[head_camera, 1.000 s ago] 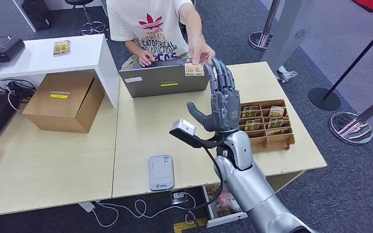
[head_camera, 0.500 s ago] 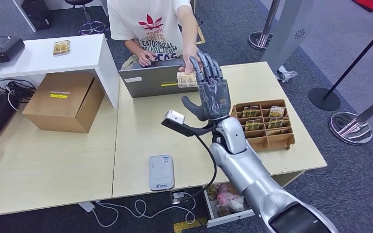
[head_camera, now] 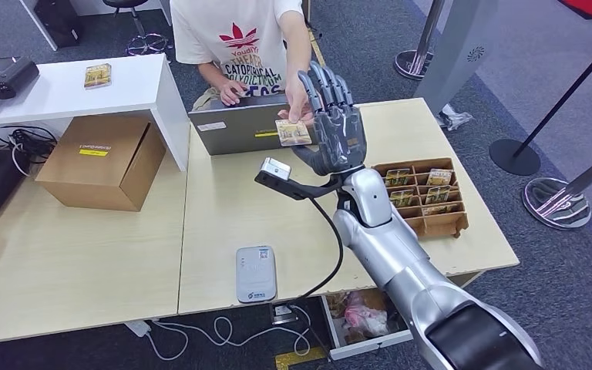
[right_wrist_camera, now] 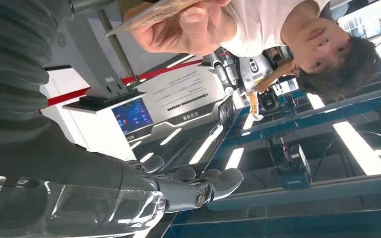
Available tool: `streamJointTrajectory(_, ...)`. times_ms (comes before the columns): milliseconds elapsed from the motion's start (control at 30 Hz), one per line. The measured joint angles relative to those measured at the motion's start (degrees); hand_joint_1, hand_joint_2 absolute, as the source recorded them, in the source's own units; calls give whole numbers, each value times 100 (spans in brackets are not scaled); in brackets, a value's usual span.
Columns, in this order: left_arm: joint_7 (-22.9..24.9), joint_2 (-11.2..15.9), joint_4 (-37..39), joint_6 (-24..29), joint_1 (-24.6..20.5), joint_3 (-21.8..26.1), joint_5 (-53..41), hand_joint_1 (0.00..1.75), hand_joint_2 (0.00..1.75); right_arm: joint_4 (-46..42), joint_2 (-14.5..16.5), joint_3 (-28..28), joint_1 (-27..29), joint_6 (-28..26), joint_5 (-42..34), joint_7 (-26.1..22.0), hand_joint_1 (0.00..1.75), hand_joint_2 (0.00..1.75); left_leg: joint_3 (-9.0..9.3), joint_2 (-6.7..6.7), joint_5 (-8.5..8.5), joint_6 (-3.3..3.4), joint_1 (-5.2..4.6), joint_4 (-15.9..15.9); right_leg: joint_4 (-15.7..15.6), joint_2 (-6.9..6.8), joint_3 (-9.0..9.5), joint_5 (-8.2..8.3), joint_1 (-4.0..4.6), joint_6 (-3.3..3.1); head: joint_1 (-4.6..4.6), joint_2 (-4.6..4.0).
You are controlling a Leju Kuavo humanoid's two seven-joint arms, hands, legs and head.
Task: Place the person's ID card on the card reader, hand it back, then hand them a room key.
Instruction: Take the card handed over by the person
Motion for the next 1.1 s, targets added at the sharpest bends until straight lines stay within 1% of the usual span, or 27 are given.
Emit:
streamJointTrajectory(300, 1, 8, 0, -4, 1, -17, -24, 0, 0, 83, 2, -5, -94, -4, 132, 50, 0, 175, 0, 0, 0, 0, 0, 0, 0, 0, 0, 0, 0, 0, 1, 0)
streamJointTrajectory(333, 2, 10, 0, -5, 1, -18, -28, 0, 0, 97, 1, -9, -127, -4, 148, 56, 1, 175, 0, 0, 0, 0, 0, 0, 0, 0, 0, 0, 0, 0, 1, 0)
streamJointTrajectory(367, 4, 11, 0, -5, 1, -19, -31, 0, 0, 115, 1, -12, -166, -4, 153, 54, 8, 175, 0, 0, 0, 0, 0, 0, 0, 0, 0, 0, 0, 0, 1, 0)
streamJointTrajectory(400, 5, 13, 0, -5, 2, -20, -32, 0, 0, 138, 1, -14, -210, -4, 148, 48, 21, 175, 0, 0, 0, 0, 0, 0, 0, 0, 0, 0, 0, 0, 1, 0)
streamJointTrajectory(467, 7, 15, 0, -5, 2, -20, -33, 0, 0, 185, 2, -15, -292, -4, 127, 27, 89, 175, 0, 0, 0, 0, 0, 0, 0, 0, 0, 0, 0, 0, 0, 0)
streamJointTrajectory(500, 7, 16, 0, -5, 2, -20, -33, 0, 0, 209, 3, -15, -328, -4, 116, 17, 125, 175, 0, 0, 0, 0, 0, 0, 0, 0, 0, 0, 0, 0, 1, 0)
streamJointTrajectory(533, 7, 17, 0, -6, 2, -20, -34, 0, 0, 232, 4, -15, -358, -4, 105, 10, 157, 175, 1, 0, 0, 0, 0, 0, 0, 0, 0, 0, 0, 0, 1, 0)
streamJointTrajectory(600, 7, 23, 0, -12, 2, -21, -38, 0, 0, 276, 10, -15, -401, -4, 76, 3, 175, 175, 1, 0, 0, 0, 0, 0, 0, 0, 0, 0, 0, 0, 1, 0)
streamJointTrajectory(1100, 7, 44, 0, -54, 4, -28, -46, 0, 0, 481, 13, -13, -479, -4, -138, -39, 175, 175, 0, -1, 0, 0, 0, 0, 0, 0, 0, 0, 0, 0, 1, 0)
